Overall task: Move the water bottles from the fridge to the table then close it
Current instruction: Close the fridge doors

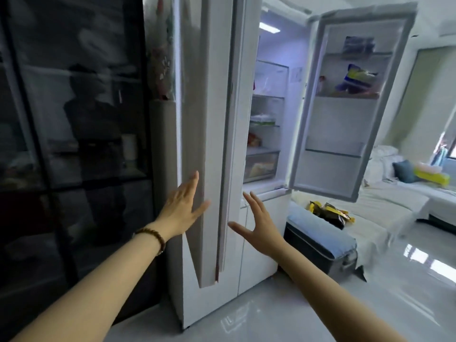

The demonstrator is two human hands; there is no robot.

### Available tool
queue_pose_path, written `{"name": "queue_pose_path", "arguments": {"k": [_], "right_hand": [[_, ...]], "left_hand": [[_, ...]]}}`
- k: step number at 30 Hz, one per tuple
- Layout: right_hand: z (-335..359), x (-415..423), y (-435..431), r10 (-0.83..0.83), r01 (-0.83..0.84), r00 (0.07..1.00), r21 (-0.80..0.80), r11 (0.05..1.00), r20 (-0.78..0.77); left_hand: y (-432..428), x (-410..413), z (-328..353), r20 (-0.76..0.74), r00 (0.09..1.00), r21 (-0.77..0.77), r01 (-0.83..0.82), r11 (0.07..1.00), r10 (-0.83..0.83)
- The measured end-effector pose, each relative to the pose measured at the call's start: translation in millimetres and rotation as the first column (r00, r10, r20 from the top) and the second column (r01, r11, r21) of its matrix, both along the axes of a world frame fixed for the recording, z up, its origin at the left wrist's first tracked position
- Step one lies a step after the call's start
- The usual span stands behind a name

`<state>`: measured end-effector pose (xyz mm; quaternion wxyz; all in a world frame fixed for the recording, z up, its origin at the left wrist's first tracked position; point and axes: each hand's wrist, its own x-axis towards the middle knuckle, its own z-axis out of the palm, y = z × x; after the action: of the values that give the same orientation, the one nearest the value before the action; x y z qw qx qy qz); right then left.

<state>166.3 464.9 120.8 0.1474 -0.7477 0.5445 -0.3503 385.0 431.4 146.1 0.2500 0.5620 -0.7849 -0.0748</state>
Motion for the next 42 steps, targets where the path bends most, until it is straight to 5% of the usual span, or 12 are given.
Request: {"name": "queue_pose_path", "arguments": {"k": [7,25,42], "right_hand": [[14.0,18.3,-44.0,0.002,-0.003,0.997,0.012,1.0,0.071],[12.9,-74.6,-161.1,-0.002,-0.012,0.906,0.03,0.999,0.424],[13.5,-178.8,-370.2,0.234,-0.275,0.753,-0.029,0.961,0.615]], "left_hand": [[-34.5,-7.0,-5.3,-0.043,0.996,-0.024,0.074,0.997,-0.075],[-161.1,-105.4,-4.1,0.21,0.95,-0.253,0.282,0.925,-0.232],[-335.5,-222.0,21.2,0.138,0.97,-0.409,-0.13,0.903,0.202]]}}
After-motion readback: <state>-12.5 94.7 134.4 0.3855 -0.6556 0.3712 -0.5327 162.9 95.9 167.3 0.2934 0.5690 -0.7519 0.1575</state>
